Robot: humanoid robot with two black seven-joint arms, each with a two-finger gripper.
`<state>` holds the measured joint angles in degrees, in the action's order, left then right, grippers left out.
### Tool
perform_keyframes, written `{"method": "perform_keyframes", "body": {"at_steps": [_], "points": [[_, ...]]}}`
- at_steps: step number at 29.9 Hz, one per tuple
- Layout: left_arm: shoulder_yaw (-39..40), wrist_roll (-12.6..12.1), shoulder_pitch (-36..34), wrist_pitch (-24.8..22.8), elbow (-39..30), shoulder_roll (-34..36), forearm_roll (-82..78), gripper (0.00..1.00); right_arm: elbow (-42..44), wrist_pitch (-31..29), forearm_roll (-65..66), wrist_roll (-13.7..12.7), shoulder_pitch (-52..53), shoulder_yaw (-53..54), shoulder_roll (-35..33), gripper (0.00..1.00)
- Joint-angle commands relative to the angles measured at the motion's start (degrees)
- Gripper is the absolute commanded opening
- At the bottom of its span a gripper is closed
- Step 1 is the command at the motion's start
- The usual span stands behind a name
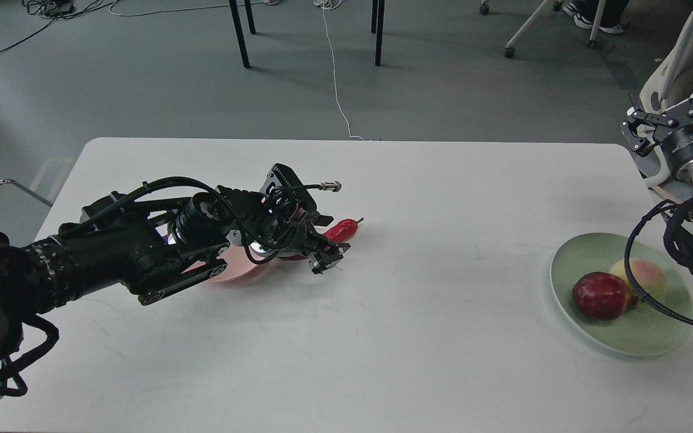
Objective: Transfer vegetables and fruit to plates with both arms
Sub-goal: 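Reach the left hand to the red chili pepper and grasp it, then place the red chili pepper on the pink plate beside the eggplant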
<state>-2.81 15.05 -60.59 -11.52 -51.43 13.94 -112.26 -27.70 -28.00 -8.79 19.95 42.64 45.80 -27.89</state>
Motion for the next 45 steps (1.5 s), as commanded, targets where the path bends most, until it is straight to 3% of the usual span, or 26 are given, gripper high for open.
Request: {"method": "perform_keyframes", "body": {"at_steps": [1,11,16,21,26,31,35,39,45], "points": [[-0.4,0.0,0.1,0.9,0.6,0.4,0.0,0.62,0.0,0.0,0.0,0.0,0.0,-0.1,-0.1,0.99],[-0.8,-0.2,3.1,1.9,1.0,0.6,0.0,0.6,-0.1,0.0,0.0,0.0,0.0,0.0,0.0,0.99],[-0.8,-0.1,3.6,1.9,1.0,0.7,0.0,0.34,0.0,0.0,0.0,0.0,0.0,0.1,-0.1,0.99],[-0.2,-0.1,3.5,-0.2,0.9,1.3,0.0,0.13,0.1,0.0,0.0,0.0,-0.2,0.2,-0.1,0.99],[3.3,-0.1,3.0,-1.3,-2.4,4.4,1.9,0.11,0.1,0.0,0.0,0.0,-0.5,0.2,-0.1,0.99],[6.9,-0.4,0.5,-5.0,-15.5,13.3,7.8,0.11,-0.1,0.0,0.0,0.0,-0.5,0.8,-0.4,0.99],[8.9,-0.3,-1.1,-6.8,-25.5,25.2,10.6,0.11,-0.5,0.0,0.0,0.0,-0.4,1.0,-0.4,0.99],[7.8,-0.1,-0.1,-7.5,-27.2,32.6,10.4,0.12,-0.7,0.0,0.0,0.0,-0.5,1.0,-0.2,0.99],[6.1,-0.5,4.4,-6.9,-26.1,33.9,8.8,0.13,-0.8,0.0,0.0,0.0,-0.3,1.0,0.2,0.99]]}}
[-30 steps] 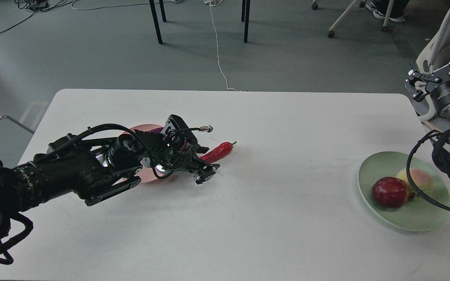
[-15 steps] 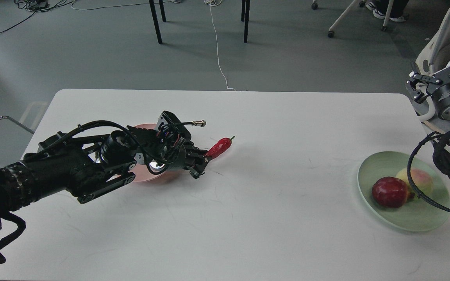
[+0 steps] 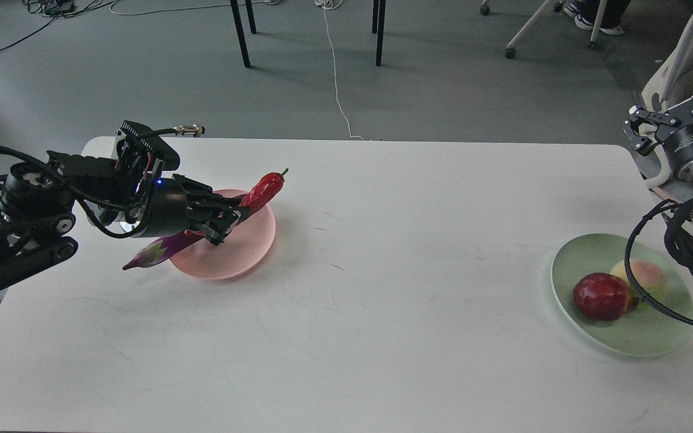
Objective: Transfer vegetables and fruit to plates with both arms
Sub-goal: 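Place the red chili pepper on the pink plate beside the eggplant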
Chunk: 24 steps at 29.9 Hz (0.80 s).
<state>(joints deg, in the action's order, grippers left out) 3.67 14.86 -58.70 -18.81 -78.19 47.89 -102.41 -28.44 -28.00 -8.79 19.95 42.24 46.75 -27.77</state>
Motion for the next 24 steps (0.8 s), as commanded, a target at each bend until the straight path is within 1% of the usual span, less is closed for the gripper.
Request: {"method": "perform_keyframes", "body": {"at_steps": [1,3,5,6,7,8,11,13,14,15,16,18,21,24], "points": [[-0.2,-0.4,3.5,0.4,1.5,-0.4,-1.2,0.13,0.0,0.0,0.0,0.0,0.2,0.0,0.0,0.99],[0.0,-1.6,5.0,0.6,3.6,-1.1,-1.6,0.14,0.0,0.0,0.0,0.0,0.3,0.0,-0.4,0.99],[0.1,-2.5,5.5,1.2,5.1,-2.4,-1.6,0.19,0.0,0.0,0.0,0.0,0.3,0.0,-0.5,0.99],[0.2,-2.8,5.6,1.6,5.4,-2.8,-1.6,0.27,0.0,0.0,0.0,-0.1,0.3,-0.1,-0.5,0.99],[0.2,-3.1,5.7,1.9,5.5,-3.0,-1.6,0.39,0.0,0.0,0.0,-0.1,0.3,-0.1,-0.5,0.99],[0.2,-3.4,5.8,2.4,5.5,-3.1,-1.6,0.49,0.0,0.0,0.0,-0.1,0.3,-0.1,-0.5,0.99],[0.5,-3.7,5.8,2.9,5.5,-3.8,-1.3,0.53,0.0,0.0,0.0,-0.1,0.4,-0.1,-0.5,0.99],[0.9,-3.7,5.7,3.2,5.5,-4.1,-1.1,0.58,0.0,0.0,0.0,-0.1,0.5,-0.1,-0.5,0.99],[0.9,-3.5,5.7,3.6,5.5,-4.0,-0.9,0.65,0.0,0.0,0.0,-0.1,0.6,-0.1,-0.5,0.99],[1.2,-3.3,5.7,4.6,5.5,-4.0,-0.7,0.77,0.0,0.0,0.0,-0.1,0.6,-0.1,-0.5,0.99],[1.5,-3.1,5.7,5.8,5.4,-3.9,-0.3,0.84,0.0,0.0,0.0,-0.1,0.7,-0.1,-0.5,0.99],[1.7,-2.8,5.7,7.5,5.1,-3.5,0.4,0.85,0.0,0.0,0.0,-0.1,0.7,-0.1,-0.5,0.99],[3.5,-2.6,5.3,7.9,5.2,-3.3,2.9,0.89,0.0,0.0,0.0,-0.1,0.8,0.0,-0.5,0.99],[10.9,-2.6,5.6,7.8,6.1,-3.8,13.6,0.91,0.0,0.0,0.0,0.0,0.9,0.0,-0.6,0.99]]}}
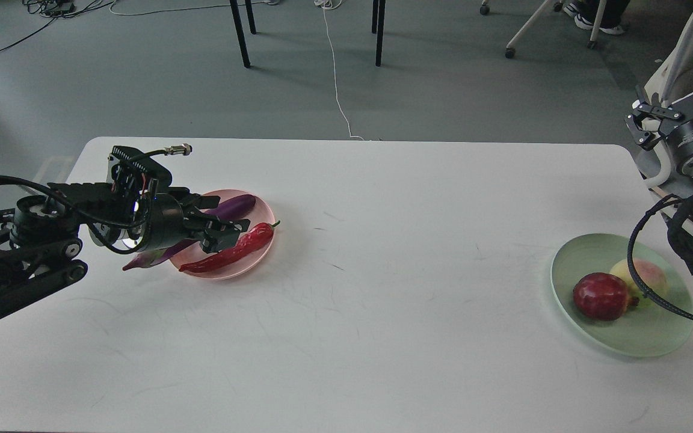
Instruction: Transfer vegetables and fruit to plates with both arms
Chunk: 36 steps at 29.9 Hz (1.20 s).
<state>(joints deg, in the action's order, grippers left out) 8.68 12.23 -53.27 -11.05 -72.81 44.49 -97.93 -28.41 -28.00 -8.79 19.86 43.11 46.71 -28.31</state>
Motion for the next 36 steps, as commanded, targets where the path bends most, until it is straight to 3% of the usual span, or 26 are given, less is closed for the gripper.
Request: {"method": "perform_keyframes", "body": {"at_steps": [1,7,9,13,17,28,36], "points": [[8.0,0.0,0.3,0.0,1.7,-0.7,13.5,0.91,0.1,0.0,0.0,0.1,0.0,0.0,-0.2,0.99],[14.6,-0.4,0.1,-0.4,8.4,-6.7,51.8,0.93,0.8,0.0,0.1,-0.1,0.7,0.1,-0.3,0.99],[17.3,-0.6,0.0,-1.0,9.8,-7.4,65.2,0.98,0.8,0.0,0.1,-0.1,0.7,0.1,-0.7,0.99],[22.2,0.0,0.2,-4.6,11.8,-8.3,83.0,0.99,0.7,0.0,0.0,0.5,0.9,1.9,-0.8,0.98],[25.3,0.1,1.1,-4.9,14.3,-10.4,88.4,0.99,0.7,0.0,0.0,2.3,0.7,5.8,-0.2,0.97],[39.4,-0.7,8.9,-6.4,24.8,-20.7,101.9,0.99,0.3,0.0,-5.9,1.3,-2.3,6.0,1.2,0.98],[47.0,-0.4,13.5,-8.3,25.7,-23.9,102.0,0.99,1.3,0.0,-6.9,1.4,-3.9,5.5,5.5,0.99]]}}
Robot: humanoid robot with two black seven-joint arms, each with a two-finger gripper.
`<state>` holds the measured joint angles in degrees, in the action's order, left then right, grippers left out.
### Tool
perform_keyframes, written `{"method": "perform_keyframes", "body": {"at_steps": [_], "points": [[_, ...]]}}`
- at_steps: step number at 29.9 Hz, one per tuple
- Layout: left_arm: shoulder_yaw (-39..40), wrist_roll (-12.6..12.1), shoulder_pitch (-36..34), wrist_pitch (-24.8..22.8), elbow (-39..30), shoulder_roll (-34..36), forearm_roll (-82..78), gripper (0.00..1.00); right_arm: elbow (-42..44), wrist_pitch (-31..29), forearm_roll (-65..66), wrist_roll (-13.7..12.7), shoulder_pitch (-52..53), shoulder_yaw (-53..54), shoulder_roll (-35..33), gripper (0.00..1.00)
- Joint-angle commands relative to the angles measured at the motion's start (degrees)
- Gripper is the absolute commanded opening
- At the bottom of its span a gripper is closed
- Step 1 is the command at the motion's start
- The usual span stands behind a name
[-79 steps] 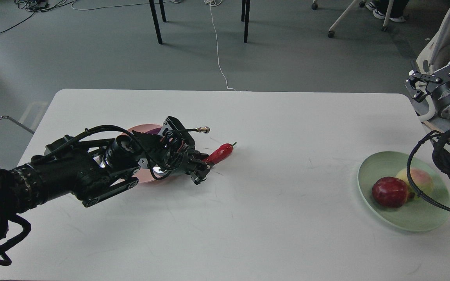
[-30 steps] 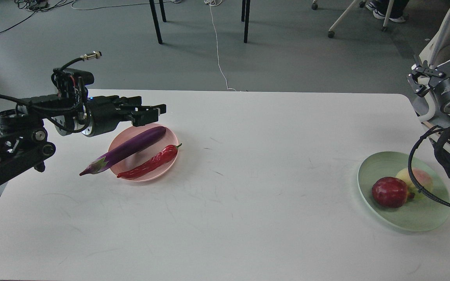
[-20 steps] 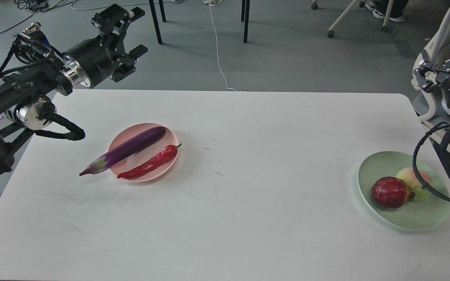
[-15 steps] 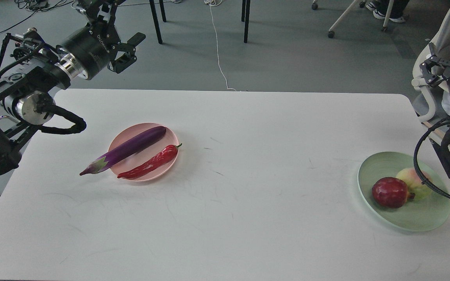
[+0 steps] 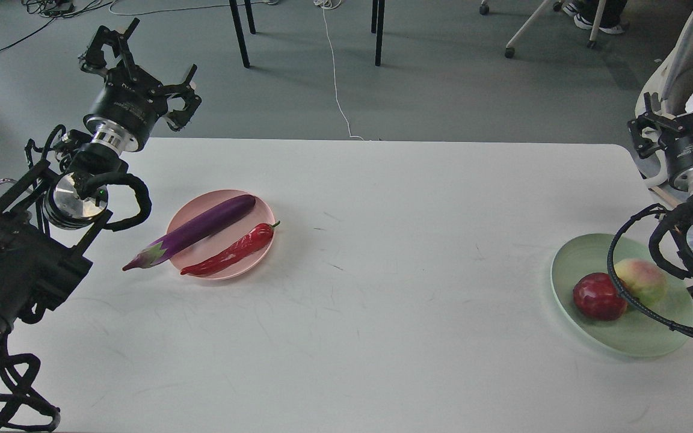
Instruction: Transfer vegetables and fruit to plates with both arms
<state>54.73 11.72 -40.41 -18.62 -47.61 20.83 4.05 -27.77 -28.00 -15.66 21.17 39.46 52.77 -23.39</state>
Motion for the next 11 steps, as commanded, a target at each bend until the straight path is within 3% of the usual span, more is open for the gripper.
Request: {"method": "perform_keyframes", "body": {"at_steps": [1,11], "points": [[0.8,0.1,0.6,-1.0,0.9,-0.1,0.0,0.99,1.4,0.0,0.5,0.0,-0.1,-1.0,0.6,0.99],[0.6,0.1,0.2,-2.7,2.9,0.6,-0.1,0.99,2.2,0.0,0.6,0.0,1.6,-4.3,1.1,0.99]]}}
